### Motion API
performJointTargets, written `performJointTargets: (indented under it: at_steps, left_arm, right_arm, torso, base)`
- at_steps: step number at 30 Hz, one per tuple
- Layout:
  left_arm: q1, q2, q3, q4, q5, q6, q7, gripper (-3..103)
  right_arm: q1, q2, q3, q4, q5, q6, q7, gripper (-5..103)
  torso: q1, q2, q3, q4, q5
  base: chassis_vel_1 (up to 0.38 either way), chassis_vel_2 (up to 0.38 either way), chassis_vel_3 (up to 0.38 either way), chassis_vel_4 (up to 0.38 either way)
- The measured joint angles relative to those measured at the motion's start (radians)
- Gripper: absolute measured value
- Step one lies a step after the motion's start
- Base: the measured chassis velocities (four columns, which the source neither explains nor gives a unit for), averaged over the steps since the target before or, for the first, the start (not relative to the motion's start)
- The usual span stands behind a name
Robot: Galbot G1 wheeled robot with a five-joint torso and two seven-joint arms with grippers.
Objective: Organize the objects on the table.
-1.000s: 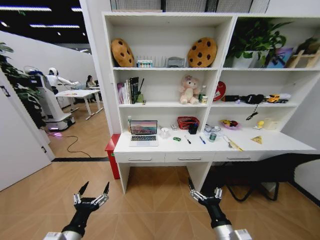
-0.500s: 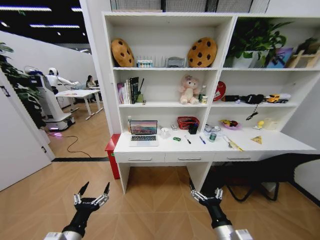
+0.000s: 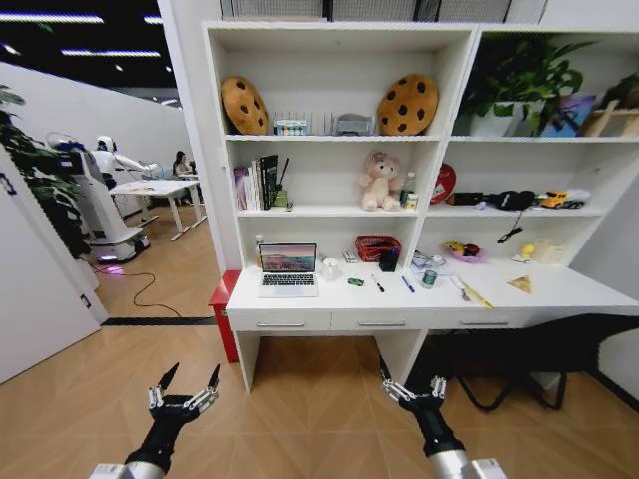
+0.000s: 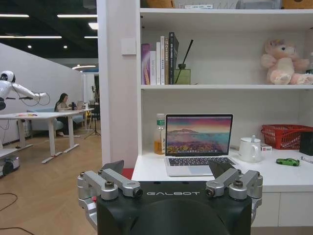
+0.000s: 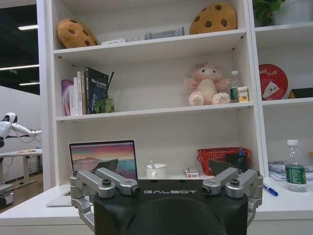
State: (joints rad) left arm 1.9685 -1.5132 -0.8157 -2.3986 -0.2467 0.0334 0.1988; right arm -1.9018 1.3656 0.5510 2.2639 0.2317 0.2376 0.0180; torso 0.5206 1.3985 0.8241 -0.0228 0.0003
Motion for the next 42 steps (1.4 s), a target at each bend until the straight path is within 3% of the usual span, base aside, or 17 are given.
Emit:
performJointTargets:
  at_steps: [3, 4, 7, 10, 13, 15, 18, 20, 21, 23, 24, 26, 28, 31, 33, 35, 42]
  left_arm:
    - [-0.001, -0.001, -0.001, 0.001, -0.001, -0.001, 0.000, 98]
    - [-0.001, -0.001, -0.001, 0.003, -0.001, -0.002, 0.000, 98]
    - [-0.001, -0.001, -0.001, 0.004, -0.001, -0.002, -0.001, 98]
    - [-0.001, -0.001, -0.001, 0.004, -0.001, -0.003, -0.001, 98]
    - [-0.001, -0.001, -0.001, 0.004, -0.001, -0.003, -0.001, 98]
    - [-0.001, -0.001, -0.001, 0.005, -0.002, -0.003, -0.001, 98]
    - [-0.001, -0.002, -0.001, 0.005, -0.002, -0.003, -0.001, 98]
    - [-0.002, -0.002, -0.001, 0.008, -0.002, -0.003, -0.001, 98]
    - [-0.002, -0.002, -0.002, 0.008, -0.003, -0.003, -0.002, 98]
    - [-0.003, 0.000, -0.002, 0.007, -0.005, -0.003, -0.003, 98]
    - [-0.005, 0.004, -0.004, 0.008, -0.009, -0.003, -0.005, 98]
    - [-0.006, 0.009, -0.006, 0.007, -0.012, -0.001, -0.006, 98]
    - [-0.007, 0.025, -0.020, 0.002, -0.021, 0.001, -0.007, 98]
    - [-0.008, 0.040, -0.035, -0.001, -0.031, 0.003, -0.008, 97]
    - [-0.008, 0.044, -0.042, -0.005, -0.037, 0.003, -0.008, 97]
    - [-0.009, 0.056, -0.057, -0.010, -0.049, 0.001, 0.022, 82]
    - [-0.007, 0.058, -0.050, -0.010, -0.038, -0.001, 0.036, 60]
  right_arm:
    - [0.000, 0.003, -0.002, -0.003, -0.002, 0.001, 0.000, 100]
    - [0.000, 0.005, -0.004, -0.003, -0.005, 0.003, -0.001, 100]
    - [0.000, 0.005, -0.006, -0.005, -0.006, 0.004, -0.002, 100]
    - [-0.001, 0.007, -0.006, -0.005, -0.007, 0.007, -0.002, 100]
    - [-0.001, 0.007, -0.006, -0.005, -0.007, 0.008, -0.003, 100]
    - [-0.002, 0.007, -0.007, -0.005, -0.007, 0.010, -0.003, 100]
    - [0.002, 0.006, -0.012, -0.006, -0.013, 0.017, 0.000, 100]
    - [0.001, 0.006, -0.013, -0.006, -0.024, 0.026, 0.004, 100]
    - [0.003, 0.005, -0.015, -0.006, -0.026, 0.032, 0.003, 100]
    - [0.003, 0.004, -0.015, -0.006, -0.027, 0.036, 0.003, 100]
    - [0.003, 0.002, -0.015, -0.006, -0.028, 0.041, 0.003, 100]
    - [0.002, 0.000, -0.015, -0.005, -0.028, 0.045, 0.001, 100]
    - [0.005, -0.017, -0.013, -0.004, -0.025, 0.049, -0.014, 100]
    - [0.008, -0.030, -0.013, -0.005, -0.023, 0.049, -0.016, 100]
    - [0.011, -0.036, -0.013, -0.007, -0.021, 0.049, -0.017, 100]
    - [0.010, -0.042, -0.013, -0.014, -0.016, 0.049, -0.019, 100]
    - [0.010, -0.030, -0.012, -0.025, -0.020, 0.059, -0.017, 100]
  torso:
    - [0.000, 0.000, 0.000, -0.0009, 0.0003]
    - [0.000, 0.000, 0.000, -0.0007, -0.0017]
    - [0.000, 0.000, 0.000, 0.0001, 0.0009]
    - [0.000, 0.000, 0.000, -0.0003, -0.0010]
    - [0.000, 0.000, 0.000, -0.0002, 0.0009]
    - [0.000, 0.000, 0.000, -0.0008, -0.0017]
    - [0.000, 0.000, 0.000, 0.0000, 0.0010]
    - [0.000, 0.000, 0.000, -0.0009, -0.0019]
    - [0.000, 0.000, 0.000, -0.0001, 0.0005]
    - [0.001, -0.001, 0.000, 0.0003, 0.0013]
    - [0.002, -0.001, 0.000, -0.0006, -0.0005]
    - [0.001, -0.001, 0.000, -0.0012, -0.0020]
    - [0.002, -0.001, 0.001, 0.0002, 0.0009]
    - [0.000, 0.000, 0.000, 0.0000, -0.0013]
    - [-0.001, 0.000, 0.000, -0.0003, 0.0001]
    - [-0.001, 0.001, 0.000, -0.0005, -0.0004]
    - [-0.001, 0.000, 0.000, -0.0003, -0.0003]
  base:
    - [-0.292, 0.196, 0.220, -0.326]
    - [-0.269, 0.261, 0.248, -0.298]
    - [-0.201, 0.309, 0.280, -0.302]
    - [-0.325, 0.337, 0.311, -0.315]
    - [-0.347, 0.353, 0.342, -0.347]
    - [-0.388, 0.324, 0.380, -0.348]
    - [-0.352, 0.379, 0.372, -0.371]
    - [-0.360, 0.346, 0.405, -0.359]
    - [-0.346, 0.334, 0.302, -0.368]
    - [-0.292, 0.337, 0.302, -0.317]
    - [-0.238, 0.257, 0.236, -0.266]
    - [-0.262, 0.257, 0.084, -0.163]
    - [-0.087, 0.139, 0.085, -0.024]
    - [-0.026, 0.071, 0.022, 0.017]
    - [0.000, 0.000, 0.000, 0.000]
    - [0.069, -0.075, -0.070, 0.065]
    - [0.020, -0.027, -0.019, 0.015]
